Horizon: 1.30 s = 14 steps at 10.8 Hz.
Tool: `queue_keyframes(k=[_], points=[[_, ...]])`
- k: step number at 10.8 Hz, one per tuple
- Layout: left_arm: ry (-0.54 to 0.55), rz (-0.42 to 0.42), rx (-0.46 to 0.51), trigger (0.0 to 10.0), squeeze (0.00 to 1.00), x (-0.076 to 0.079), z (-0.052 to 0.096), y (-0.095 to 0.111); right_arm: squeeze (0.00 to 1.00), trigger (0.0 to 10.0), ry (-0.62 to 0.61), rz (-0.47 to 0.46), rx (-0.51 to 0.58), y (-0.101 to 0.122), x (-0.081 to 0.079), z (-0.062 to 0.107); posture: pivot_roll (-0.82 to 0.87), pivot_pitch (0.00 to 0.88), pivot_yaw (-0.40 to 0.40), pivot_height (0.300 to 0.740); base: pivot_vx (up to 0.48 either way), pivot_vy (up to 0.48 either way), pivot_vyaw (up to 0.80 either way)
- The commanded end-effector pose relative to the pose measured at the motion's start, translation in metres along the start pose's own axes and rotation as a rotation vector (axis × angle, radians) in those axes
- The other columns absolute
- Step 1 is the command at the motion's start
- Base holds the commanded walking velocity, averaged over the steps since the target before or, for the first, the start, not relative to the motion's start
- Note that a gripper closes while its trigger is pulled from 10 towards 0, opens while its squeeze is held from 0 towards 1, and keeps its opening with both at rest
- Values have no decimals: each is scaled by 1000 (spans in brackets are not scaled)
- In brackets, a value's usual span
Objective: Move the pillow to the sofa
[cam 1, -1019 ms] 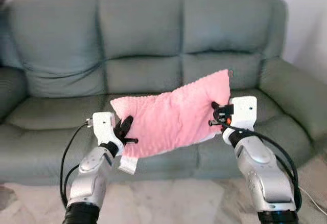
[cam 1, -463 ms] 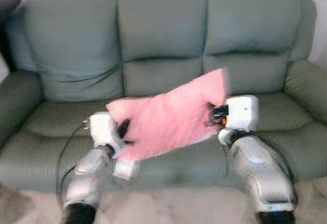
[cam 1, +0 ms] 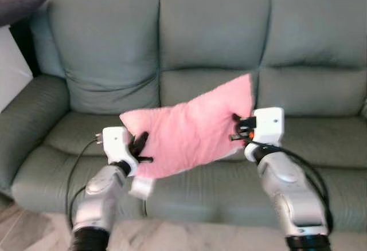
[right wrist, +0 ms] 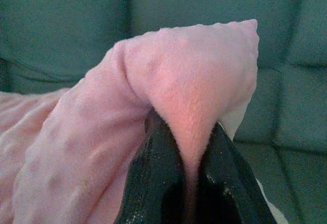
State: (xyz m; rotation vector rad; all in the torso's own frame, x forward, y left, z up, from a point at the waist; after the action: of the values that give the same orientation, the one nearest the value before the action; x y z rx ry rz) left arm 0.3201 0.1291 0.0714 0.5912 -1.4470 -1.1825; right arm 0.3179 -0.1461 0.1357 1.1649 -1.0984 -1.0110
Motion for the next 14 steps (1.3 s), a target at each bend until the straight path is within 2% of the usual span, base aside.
queue_keyframes(k=[1,5,14], points=[[-25,-18,2,10000,0,4,-1,4,0,10000,2,1,31,8,-1,-1,-264,0,36,740,0,0,-788],[-31,-12,-9,10000,0,7,-1,2,0,10000,7,5,35,9,-1,0,-267,0,32,740,0,0,0],[-29,-10,-14,10000,0,8,-1,1,0,10000,7,3,29,8,-1,0,-269,0,31,740,0,-297,0]])
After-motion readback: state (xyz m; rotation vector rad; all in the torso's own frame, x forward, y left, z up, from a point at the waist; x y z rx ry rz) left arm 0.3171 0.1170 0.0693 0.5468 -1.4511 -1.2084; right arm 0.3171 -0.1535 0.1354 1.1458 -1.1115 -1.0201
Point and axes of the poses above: a point about 5 cm out from each wrist's last joint towards the gripper, its own z axis pointing back from the gripper into the wrist, its own y axis along the axis of the wrist's last joint, x = y × z, the point moved 2 cm from there along -z, pointing out of the wrist towards the gripper, and after that the axes turned 6 degrees about z, right-handed, at the moved point
